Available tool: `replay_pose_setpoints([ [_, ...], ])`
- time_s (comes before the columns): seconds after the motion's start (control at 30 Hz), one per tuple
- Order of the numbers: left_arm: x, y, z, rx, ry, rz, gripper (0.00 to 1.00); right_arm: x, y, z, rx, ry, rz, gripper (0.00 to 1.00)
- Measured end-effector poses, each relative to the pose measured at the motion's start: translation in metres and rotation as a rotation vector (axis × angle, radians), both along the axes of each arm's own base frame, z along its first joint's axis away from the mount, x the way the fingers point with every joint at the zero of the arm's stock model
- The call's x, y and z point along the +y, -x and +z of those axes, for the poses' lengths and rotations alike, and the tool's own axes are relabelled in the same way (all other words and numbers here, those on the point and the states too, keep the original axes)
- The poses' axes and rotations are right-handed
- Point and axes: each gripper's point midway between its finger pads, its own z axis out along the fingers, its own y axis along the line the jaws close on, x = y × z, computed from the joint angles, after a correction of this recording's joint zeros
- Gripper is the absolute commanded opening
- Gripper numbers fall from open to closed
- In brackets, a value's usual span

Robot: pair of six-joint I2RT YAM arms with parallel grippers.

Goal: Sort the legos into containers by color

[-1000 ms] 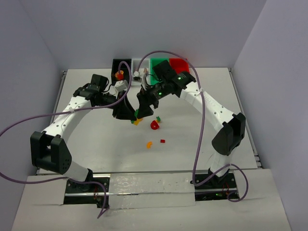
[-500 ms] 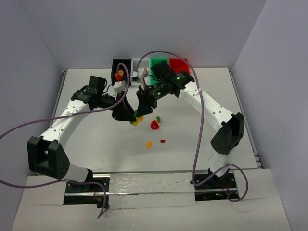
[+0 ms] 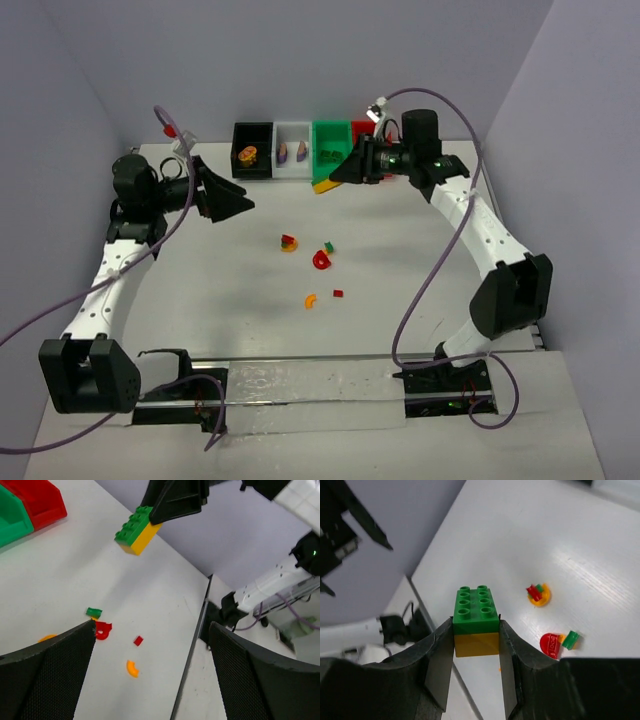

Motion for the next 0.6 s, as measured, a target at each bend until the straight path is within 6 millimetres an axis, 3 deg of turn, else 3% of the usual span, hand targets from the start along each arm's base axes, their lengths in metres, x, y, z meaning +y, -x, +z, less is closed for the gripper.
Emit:
replay_pose_setpoints([
  [0.07, -0.001, -0.003, 0.002, 0.059, 0.07, 0.038, 0.99, -0.004, -0.002, 0.018, 0.02, -0.057, -0.084, 0.0],
  [0.2, -0.005, -0.008, -0.004, 0.203, 0.224, 0.107, 0.99, 0.006, 0.001, 0.062, 0.026, -0.203, -0.138, 0.0],
  [0.3, -0.012, -0.011, 0.001, 0.275, 0.322, 0.132, 0.99, 0.013, 0.003, 0.08, 0.068, -0.291, -0.151, 0.0],
  [0.6, -0.046, -0.026, 0.036, 0.346, 0.529, 0.139, 0.88, 0.026, -0.013, 0.069, 0.215, -0.349, -0.225, 0.0],
])
